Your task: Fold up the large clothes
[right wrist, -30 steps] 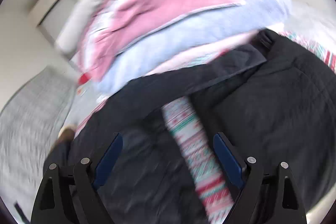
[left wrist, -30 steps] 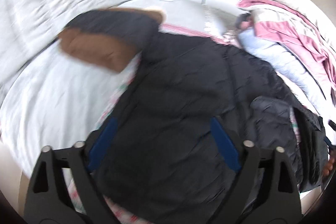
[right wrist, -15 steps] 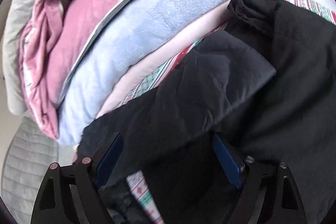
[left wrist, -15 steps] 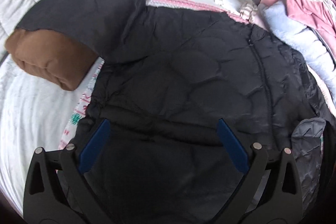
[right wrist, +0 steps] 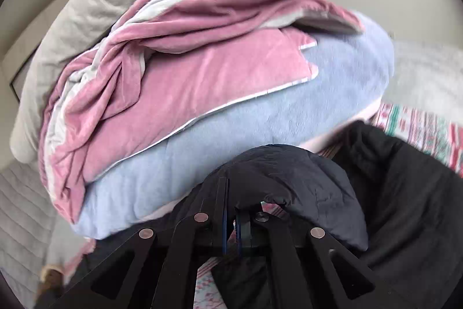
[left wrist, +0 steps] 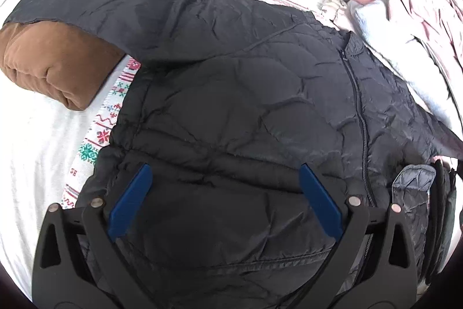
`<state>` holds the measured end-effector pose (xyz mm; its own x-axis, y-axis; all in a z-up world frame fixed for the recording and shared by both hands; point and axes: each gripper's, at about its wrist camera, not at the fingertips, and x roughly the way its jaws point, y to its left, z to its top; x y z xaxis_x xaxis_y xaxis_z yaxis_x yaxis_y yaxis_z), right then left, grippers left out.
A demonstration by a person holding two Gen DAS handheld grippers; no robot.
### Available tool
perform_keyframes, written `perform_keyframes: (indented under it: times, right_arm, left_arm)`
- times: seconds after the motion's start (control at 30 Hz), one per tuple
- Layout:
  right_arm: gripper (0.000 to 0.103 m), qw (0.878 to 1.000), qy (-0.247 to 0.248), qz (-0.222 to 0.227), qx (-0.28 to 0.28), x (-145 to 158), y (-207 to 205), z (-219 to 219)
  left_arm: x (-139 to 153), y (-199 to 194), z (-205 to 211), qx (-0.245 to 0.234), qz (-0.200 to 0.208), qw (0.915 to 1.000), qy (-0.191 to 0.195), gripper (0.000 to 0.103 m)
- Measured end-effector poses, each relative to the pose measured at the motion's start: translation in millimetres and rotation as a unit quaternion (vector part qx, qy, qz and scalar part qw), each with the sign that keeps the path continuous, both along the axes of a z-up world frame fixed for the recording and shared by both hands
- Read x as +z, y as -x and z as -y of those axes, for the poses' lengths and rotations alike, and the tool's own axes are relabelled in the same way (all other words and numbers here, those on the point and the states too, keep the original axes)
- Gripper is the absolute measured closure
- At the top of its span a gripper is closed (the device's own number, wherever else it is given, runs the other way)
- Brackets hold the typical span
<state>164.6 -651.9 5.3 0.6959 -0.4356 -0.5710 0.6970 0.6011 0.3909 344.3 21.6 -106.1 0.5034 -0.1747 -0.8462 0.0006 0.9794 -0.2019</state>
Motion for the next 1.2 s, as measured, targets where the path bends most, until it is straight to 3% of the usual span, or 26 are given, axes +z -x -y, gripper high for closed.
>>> perform_keyframes:
  times: [0.13, 0.2, 0.3, 0.4, 0.53, 0.67, 0.77, 0.87, 1.07, 1.2]
  right_arm:
    - [0.1, 0.998, -0.026, -0.064, -0.012, -30.4, -7.8, 11.9]
    - [0.1, 0.997, -0.037, -0.066, -0.009, -34.8, -6.7, 8.7]
    - [0.1, 0.999, -0.004, -0.046, 0.008, -14.4, -11.5, -13.7]
    - [0.1, 0.996, 0.068, -0.022, 0.049, 28.2, -30.2, -59.0]
    - [0.1, 0.975, 0.171, 0.029, 0.14, 81.3, -59.2, -155.4]
    - [0.1, 0.942, 0.234, 0.03, 0.237, 97.0, -104.7, -257.3]
    - [0.1, 0.919, 0.261, 0.008, 0.297, 82.6, -142.0, -324.7]
    - [0.1, 0.898, 0.279, -0.028, 0.339, 49.3, -178.0, -376.8]
    - [0.1, 0.871, 0.238, -0.127, 0.411, -53.0, -220.8, -419.4]
    - [0.094, 0.846, 0.225, -0.178, 0.449, -97.6, -227.1, -433.3]
  left_arm:
    - [0.7, 2.2, -2.1, 0.001, -0.008, 1.0, 0.002, 0.002]
    - [2.1, -5.8, -7.3, 0.009, -0.007, 0.9999, 0.002, 0.002]
    - [5.2, -13.0, -19.9, 0.028, -0.003, 0.9995, -0.016, 0.002]
    - [8.4, -14.6, -27.4, 0.036, -0.002, 0.9991, -0.022, 0.002]
    - [14.0, -11.4, -38.0, 0.049, 0.002, 0.9988, -0.003, 0.002]
    - [14.8, -15.7, -47.9, 0.061, 0.003, 0.9981, 0.007, 0.002]
    - [15.7, -16.4, -57.3, 0.073, 0.002, 0.9972, 0.018, 0.002]
    - [16.5, -15.3, -66.7, 0.08, 0.0, 0.9963, 0.031, 0.002]
    - [16.0, -17.9, -73.6, 0.087, -0.004, 0.9953, 0.044, 0.002]
    - [19.1, -17.7, -73.3, 0.084, -0.002, 0.9952, 0.052, 0.002]
